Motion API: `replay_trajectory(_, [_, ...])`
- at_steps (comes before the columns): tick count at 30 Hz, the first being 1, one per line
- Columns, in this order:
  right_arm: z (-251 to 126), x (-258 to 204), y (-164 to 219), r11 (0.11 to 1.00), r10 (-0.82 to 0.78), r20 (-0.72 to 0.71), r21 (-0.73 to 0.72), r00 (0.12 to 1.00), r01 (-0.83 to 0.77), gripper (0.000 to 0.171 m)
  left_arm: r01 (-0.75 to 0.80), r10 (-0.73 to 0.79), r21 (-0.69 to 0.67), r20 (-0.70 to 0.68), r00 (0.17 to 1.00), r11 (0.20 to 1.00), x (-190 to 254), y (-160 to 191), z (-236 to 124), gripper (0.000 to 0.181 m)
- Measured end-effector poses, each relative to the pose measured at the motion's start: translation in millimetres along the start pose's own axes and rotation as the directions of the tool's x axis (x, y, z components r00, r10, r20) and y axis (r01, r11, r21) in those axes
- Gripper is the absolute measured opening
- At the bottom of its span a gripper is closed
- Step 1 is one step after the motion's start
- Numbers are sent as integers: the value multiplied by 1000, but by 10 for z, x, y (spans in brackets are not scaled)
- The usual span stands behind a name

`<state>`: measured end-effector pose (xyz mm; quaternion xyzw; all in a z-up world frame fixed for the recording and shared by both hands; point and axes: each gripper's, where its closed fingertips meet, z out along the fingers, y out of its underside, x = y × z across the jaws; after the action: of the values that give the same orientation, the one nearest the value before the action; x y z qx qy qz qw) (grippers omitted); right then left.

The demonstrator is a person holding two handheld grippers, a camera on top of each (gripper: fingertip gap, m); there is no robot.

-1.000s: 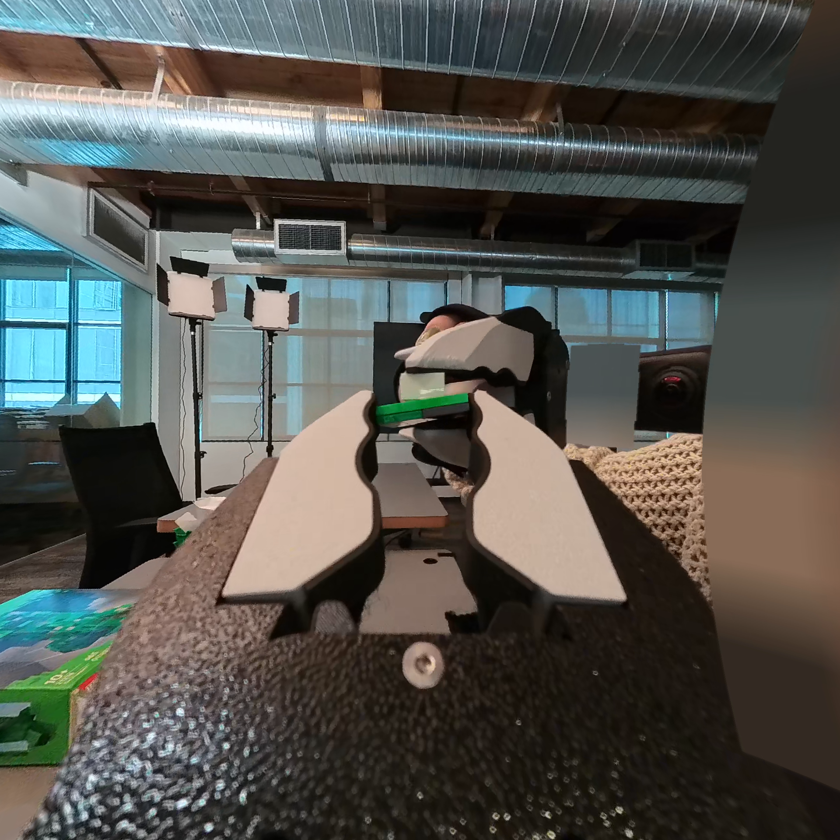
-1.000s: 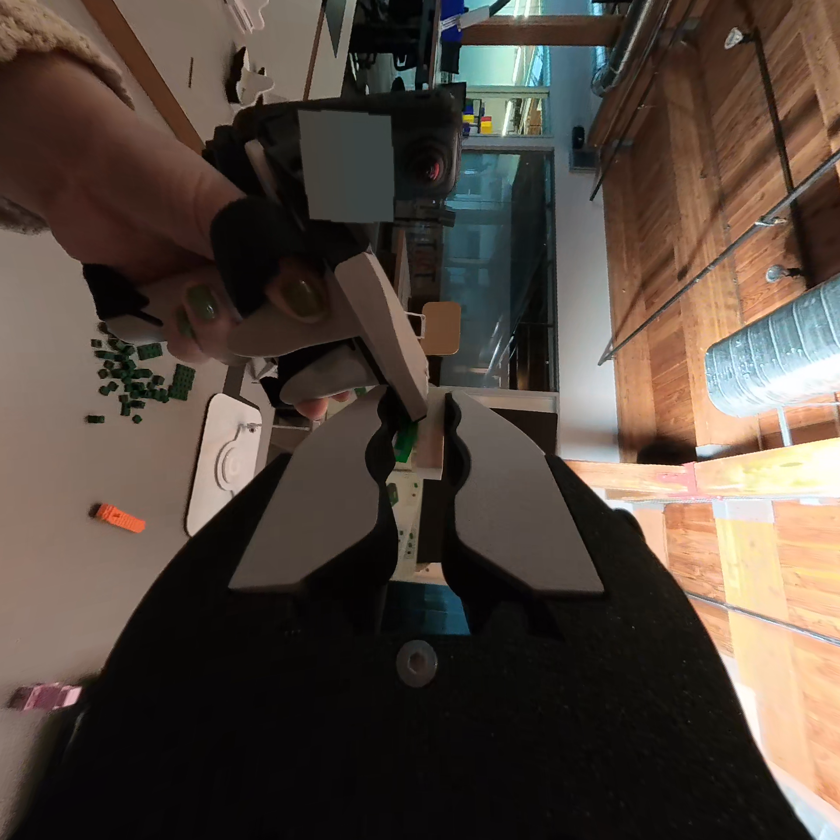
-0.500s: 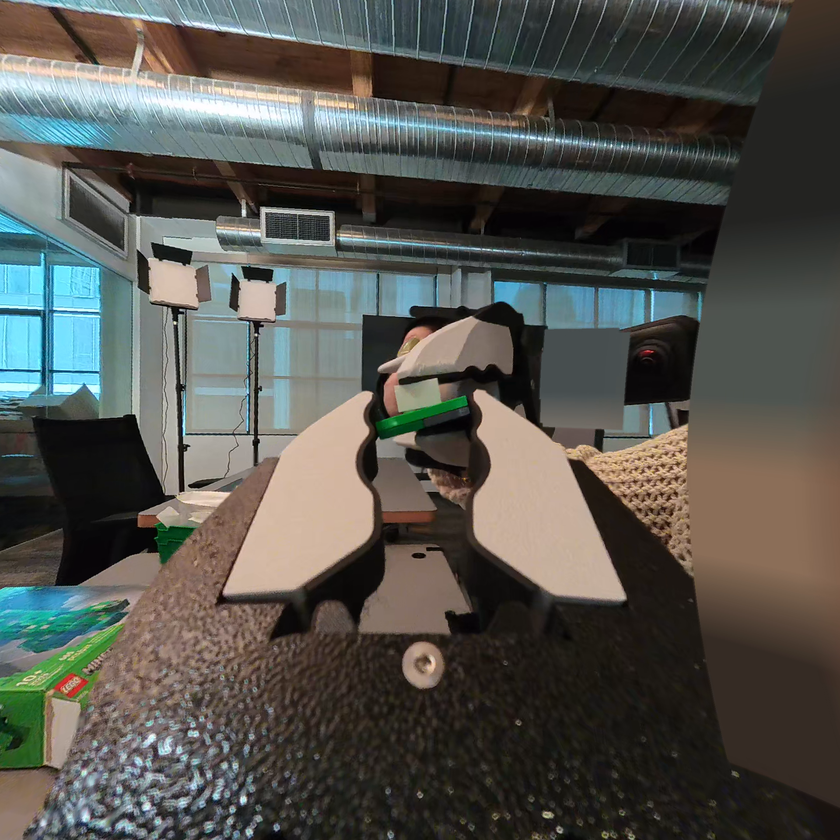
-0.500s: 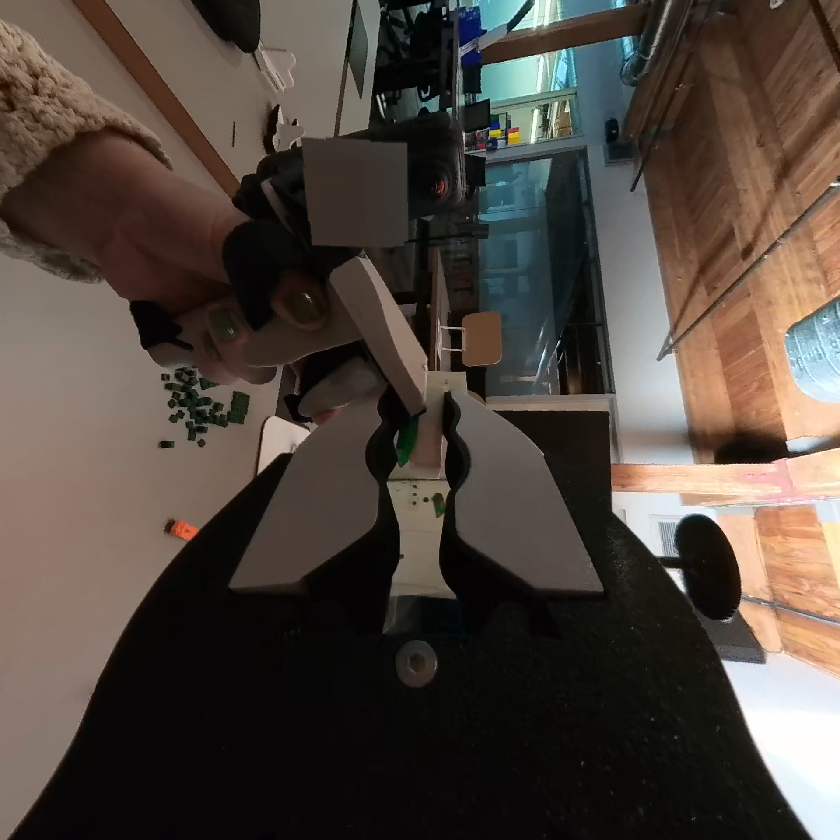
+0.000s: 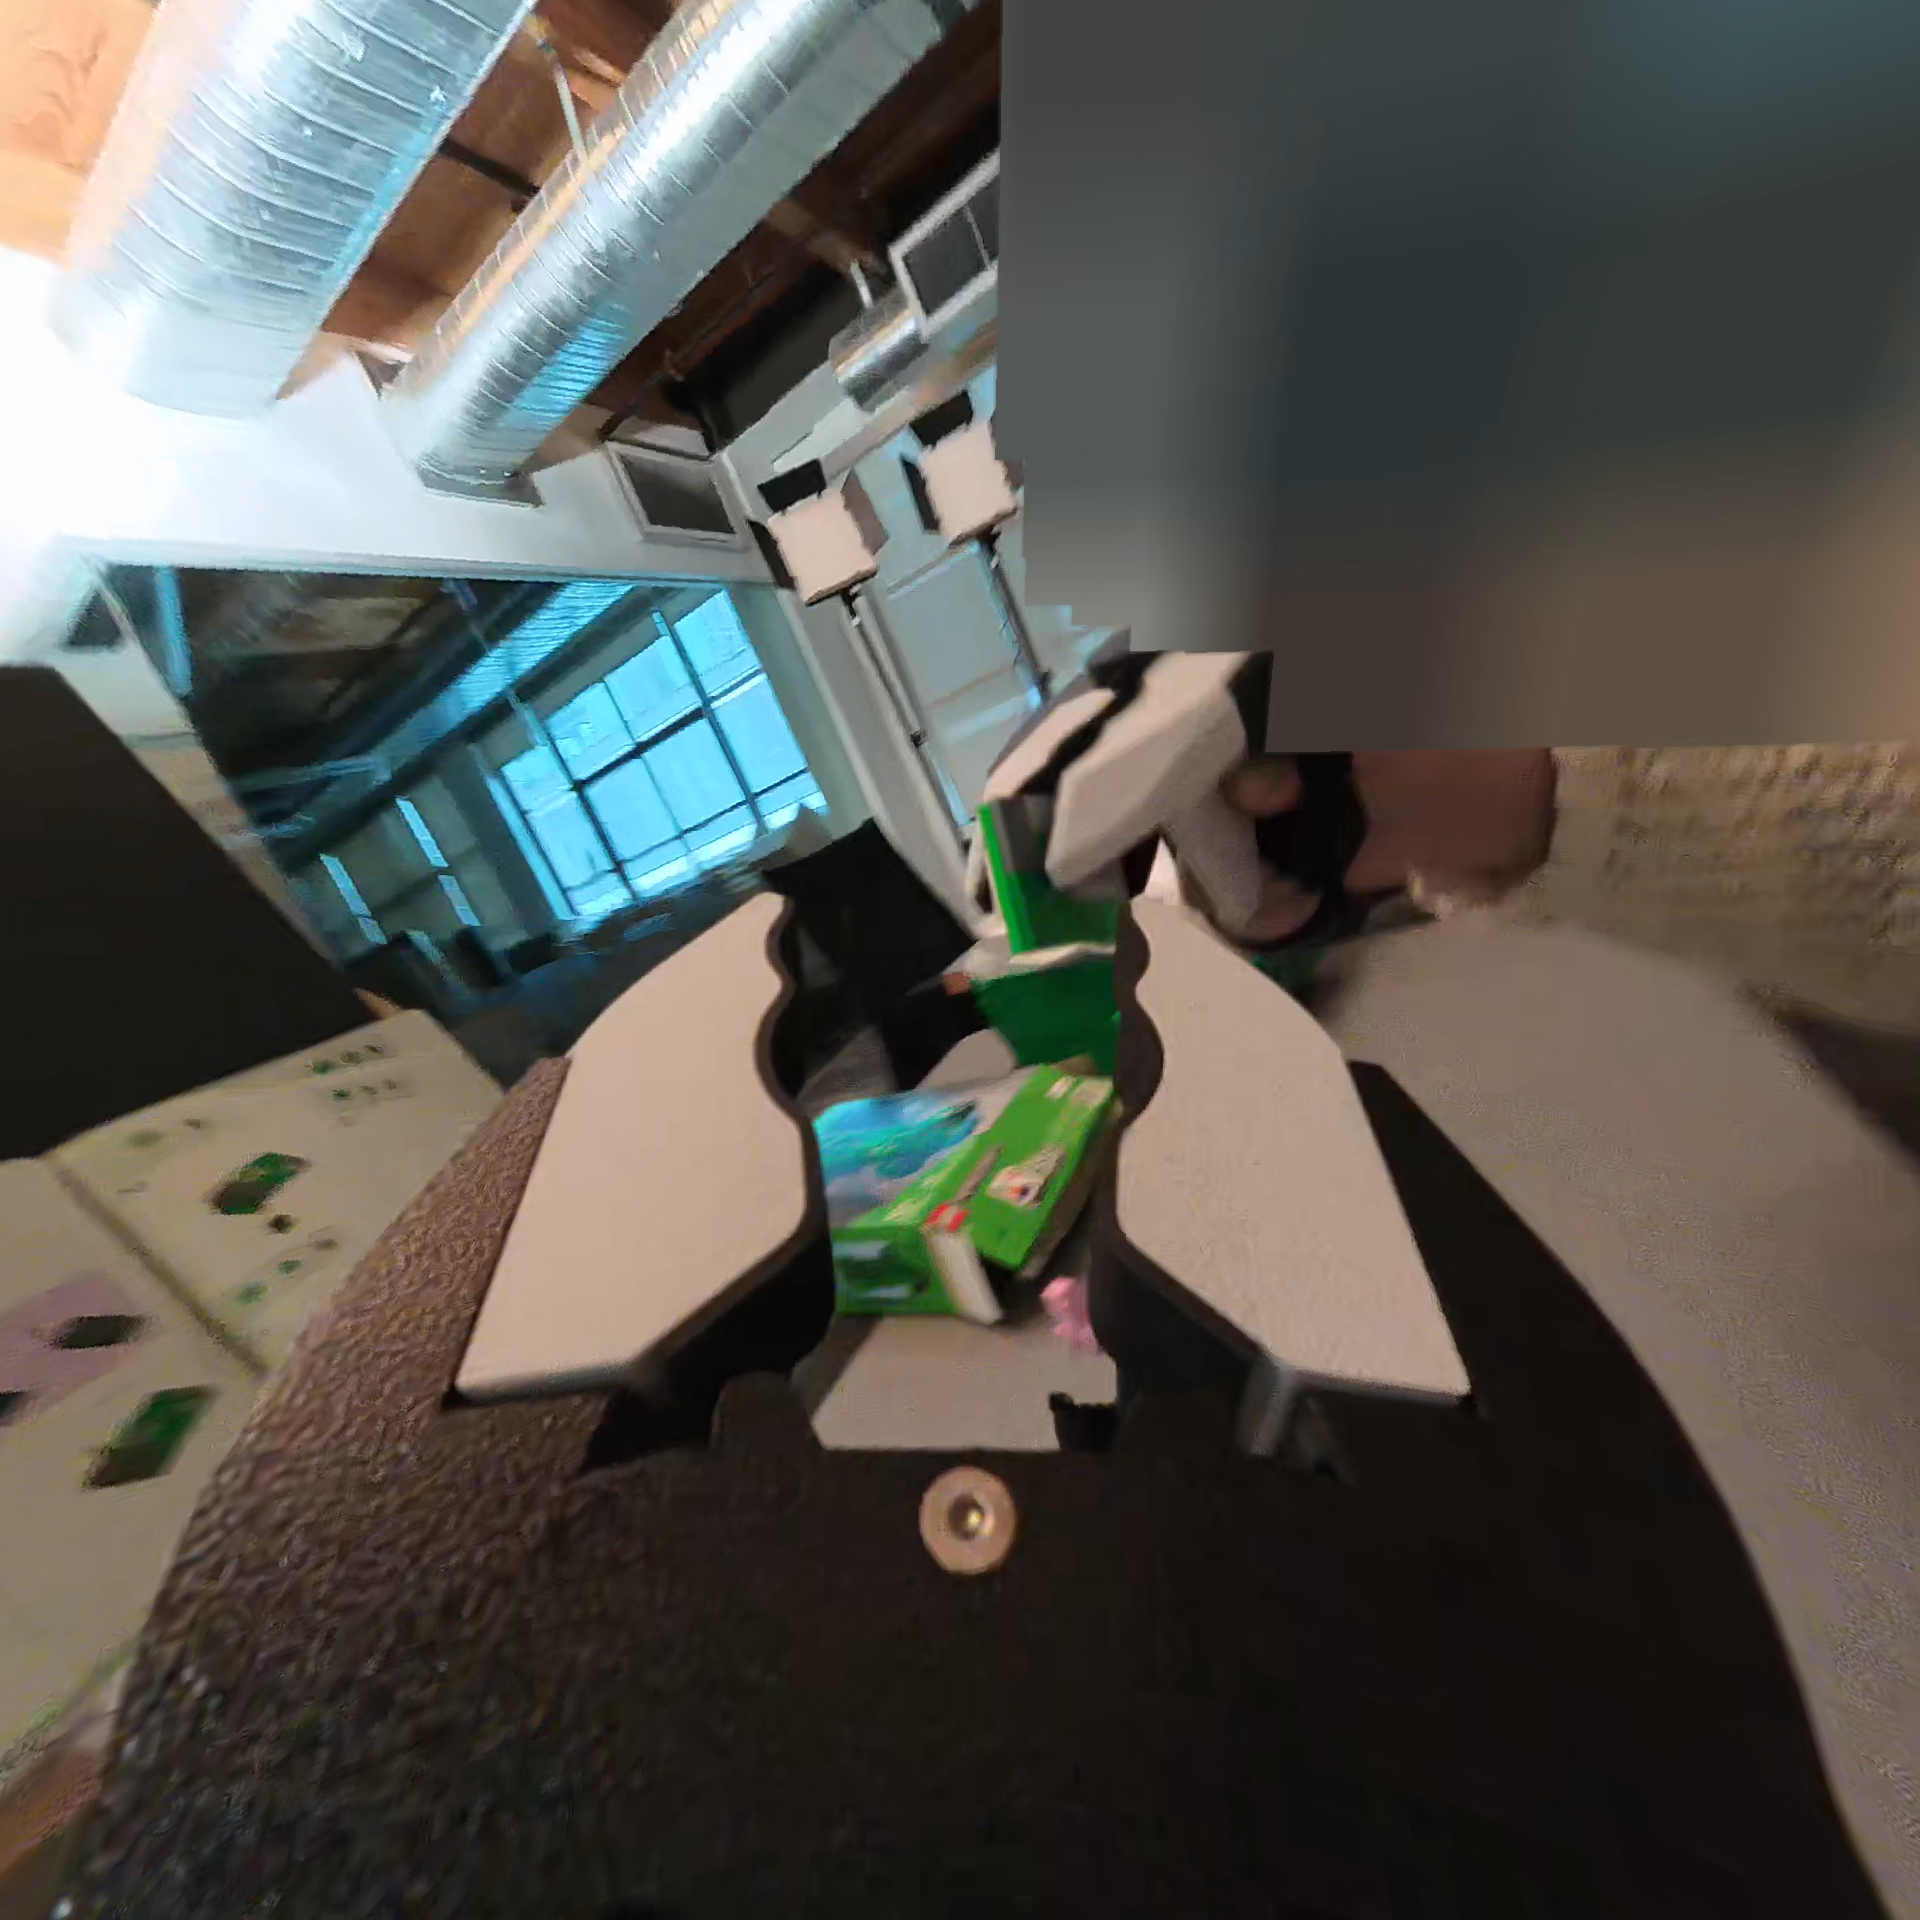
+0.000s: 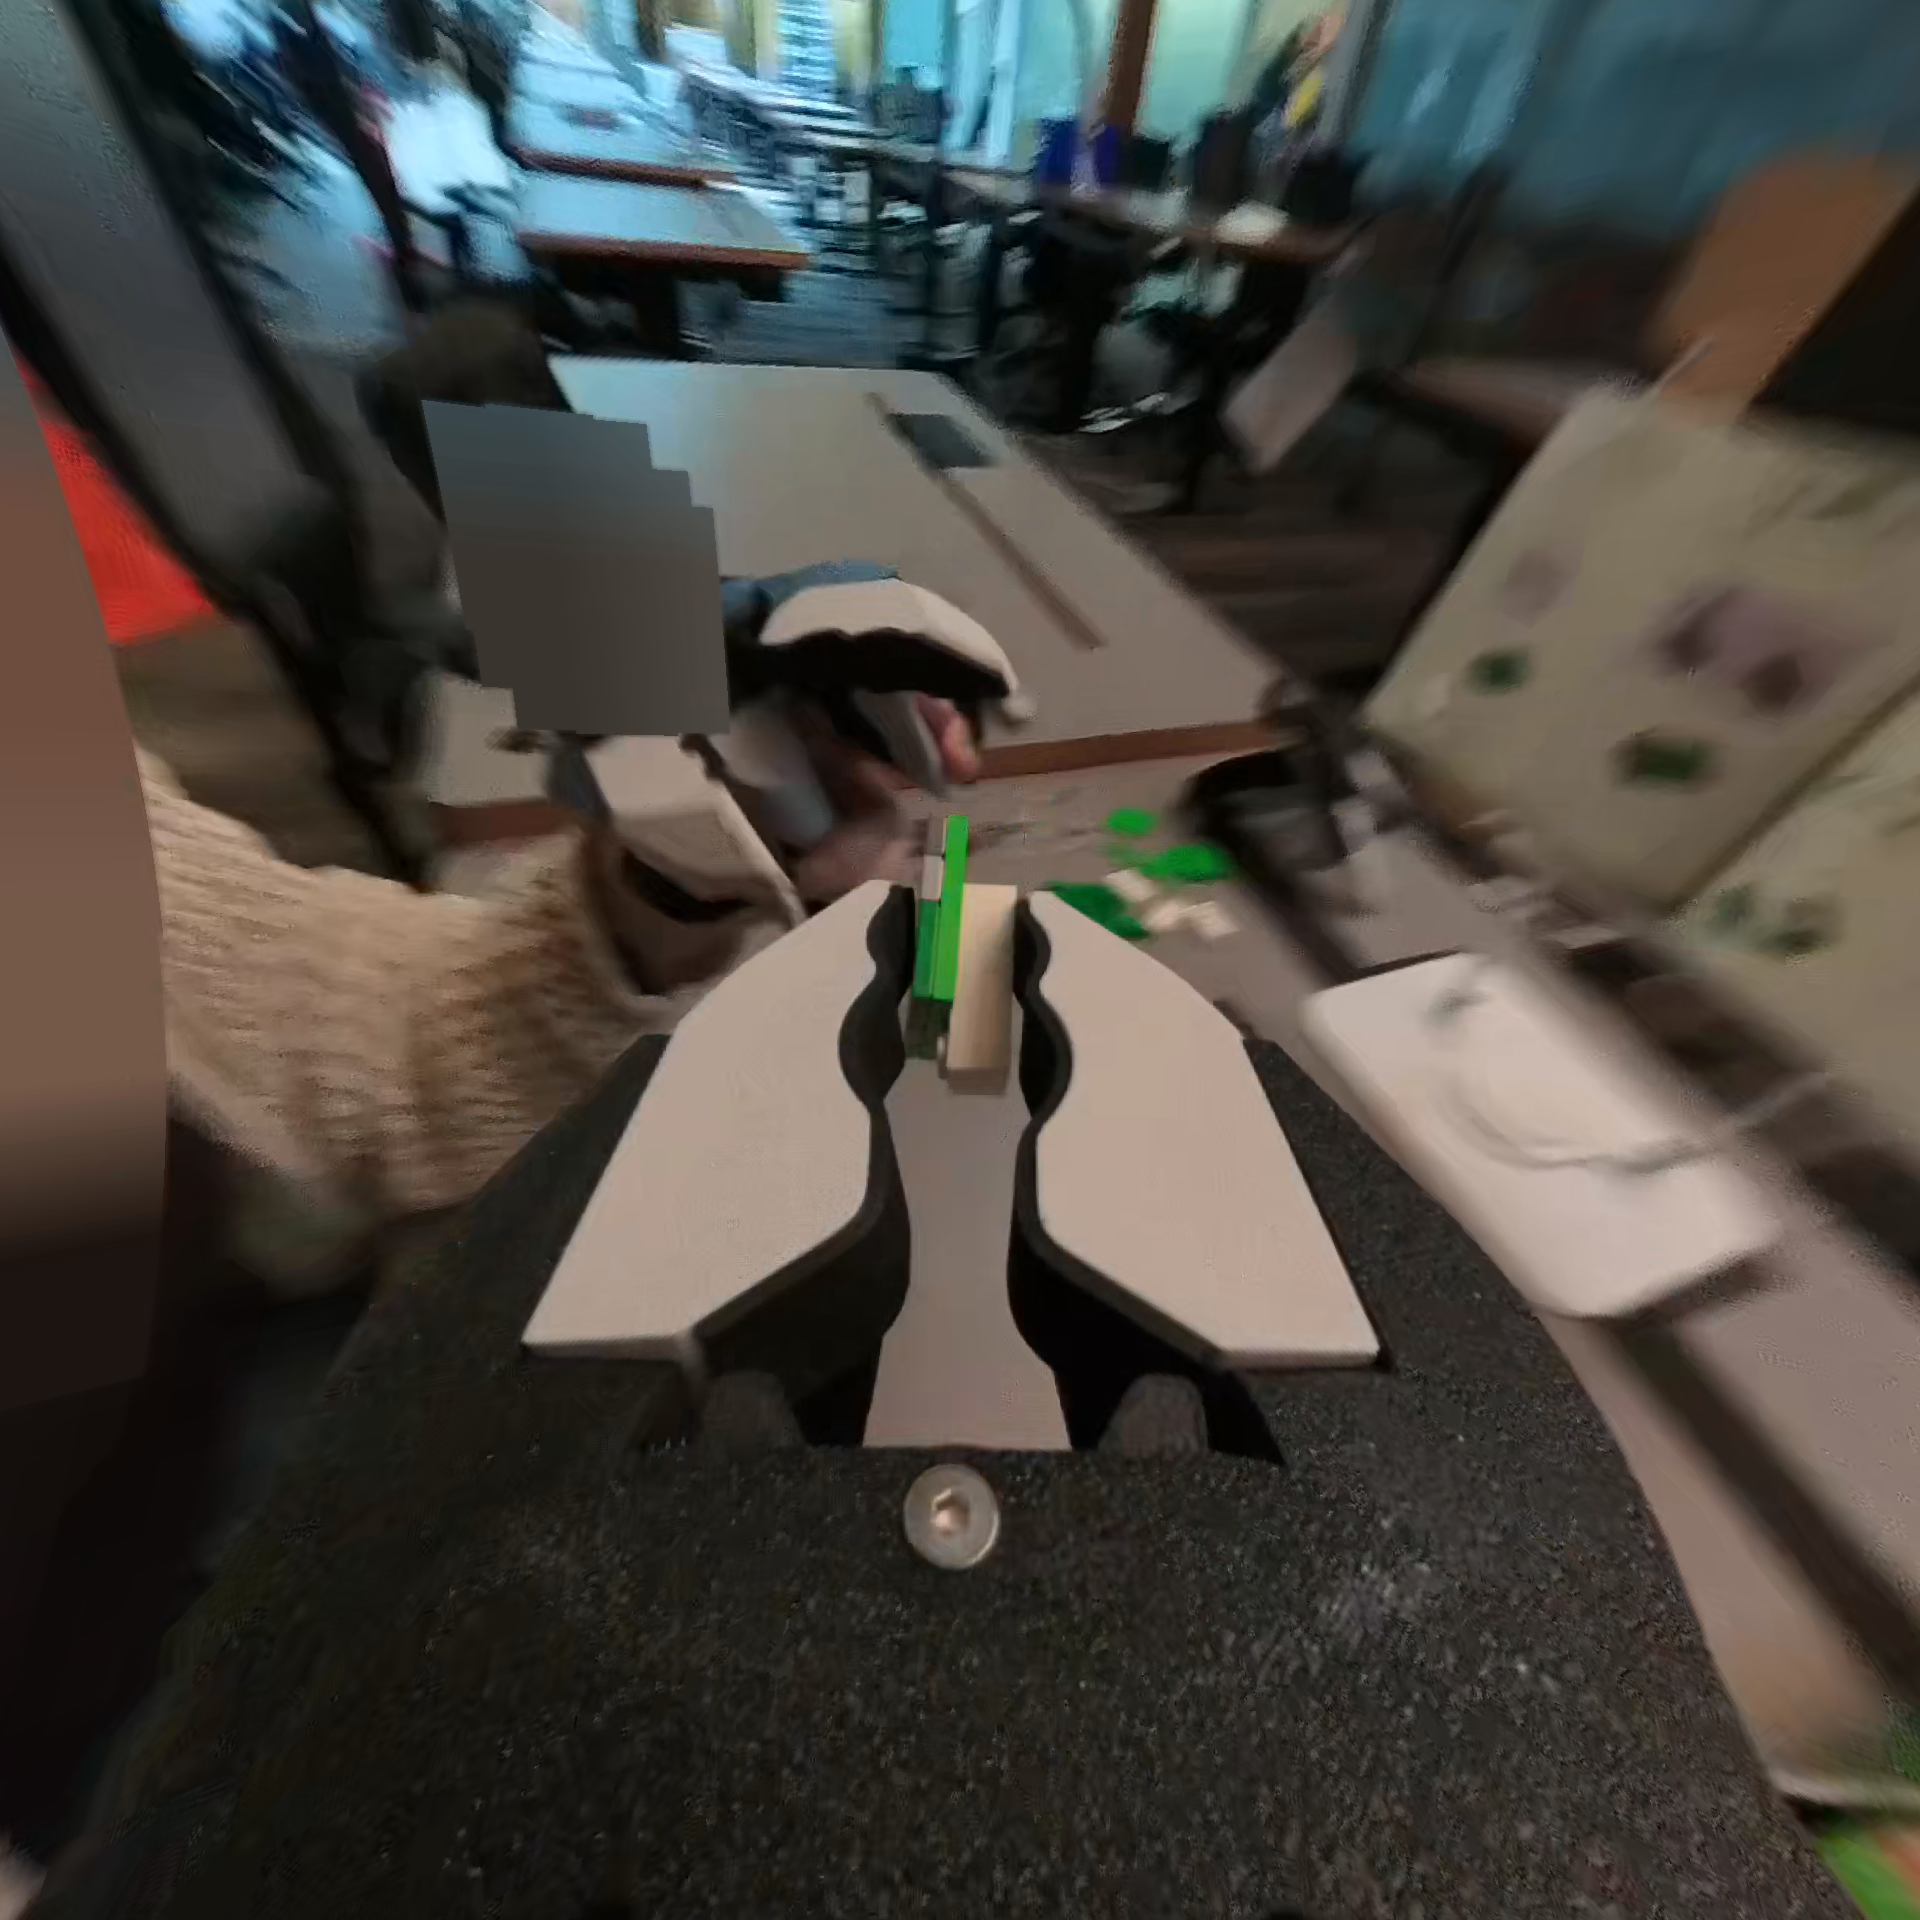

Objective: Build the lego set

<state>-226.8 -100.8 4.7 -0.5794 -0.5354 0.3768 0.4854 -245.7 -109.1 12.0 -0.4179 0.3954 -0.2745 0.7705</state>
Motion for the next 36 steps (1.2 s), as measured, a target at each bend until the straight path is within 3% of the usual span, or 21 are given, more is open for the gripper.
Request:
replay_trajectory(3, [51, -24, 96, 967, 249, 195, -98, 949, -233, 18, -256, 258, -51, 43, 965, 965, 104, 122, -42, 60])
replay_trajectory(7, [111, -111, 302, 886, 431, 316, -324, 845, -331, 18, -486, 495, -193, -7, 869, 852, 249, 273, -66, 68])
replay_trajectory(9, [121, -201, 375, 827, 532, 372, -423, 760, -371, 18, -523, 527, -239, -51, 848, 818, 318, 352, -67, 69])
replay_trajectory(14, [194, -391, 601, 734, 627, 391, -587, 674, -342, 18, -561, 565, -333, -94, 820, 758, 435, 556, -103, 60])
replay_trajectory(17, [246, -478, 648, 706, 651, 396, -629, 647, -325, 17, -540, 548, -332, -79, 833, 773, 514, 582, -149, 37])
replay_trajectory(21, [301, -532, 707, 689, 652, 389, -662, 651, -294, 18, -511, 530, -359, -50, 846, 781, 528, 611, -234, 36])
replay_trajectory(24, [372, -546, 709, 712, 632, 397, -637, 665, -296, 18, -491, 526, -380, -15, 850, 784, 501, 625, -300, 35])
replay_trajectory(28, [435, -381, 591, 782, 576, 389, -519, 719, -345, 44, -397, 449, -416, 31, 893, 818, 428, 732, -413, 35])
replay_trajectory(30, [411, -160, 508, 845, 503, 358, -393, 787, -362, 57, -330, 384, -422, 49, 922, 845, 402, 800, -473, 35])
replay_trajectory(33, [331, 144, 451, 934, 351, 258, -167, 900, -316, 56, -251, 316, -427, 87, 945, 869, 317, 909, -552, 36])
replay_trajectory(36, [265, 275, 571, 988, 154, 126, 11, 980, -157, 53, -214, 284, -433, 105, 953, 876, 249, 1040, -595, 35])
